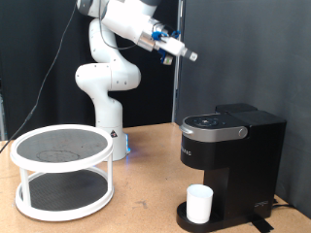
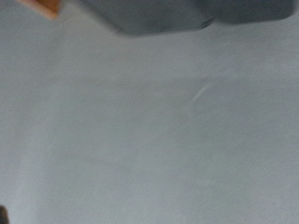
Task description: Make a cup of coffee with the keurig machine
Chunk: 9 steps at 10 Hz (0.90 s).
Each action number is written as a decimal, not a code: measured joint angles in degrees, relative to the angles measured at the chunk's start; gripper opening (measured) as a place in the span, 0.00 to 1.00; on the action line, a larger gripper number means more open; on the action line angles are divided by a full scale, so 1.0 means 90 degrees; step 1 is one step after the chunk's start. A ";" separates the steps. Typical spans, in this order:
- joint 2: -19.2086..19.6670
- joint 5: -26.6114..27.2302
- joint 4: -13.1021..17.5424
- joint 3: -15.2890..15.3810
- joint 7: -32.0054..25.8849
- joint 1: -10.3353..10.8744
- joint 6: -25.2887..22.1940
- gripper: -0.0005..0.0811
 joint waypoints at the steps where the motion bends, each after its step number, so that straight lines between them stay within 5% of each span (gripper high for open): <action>1: 0.0097 -0.0132 0.0216 0.0072 -0.0268 -0.0013 0.0174 0.91; 3: 0.0340 -0.1502 0.0752 0.0246 -0.0475 -0.0155 0.0171 0.91; 6: 0.0911 -0.3460 0.1686 0.0284 -0.1080 -0.0277 -0.0536 0.91; 8: 0.1554 -0.3642 0.2276 0.0101 -0.1877 -0.0229 -0.1048 0.91; 9: 0.1535 -0.3640 0.2244 0.0124 -0.1746 -0.0239 -0.0948 0.91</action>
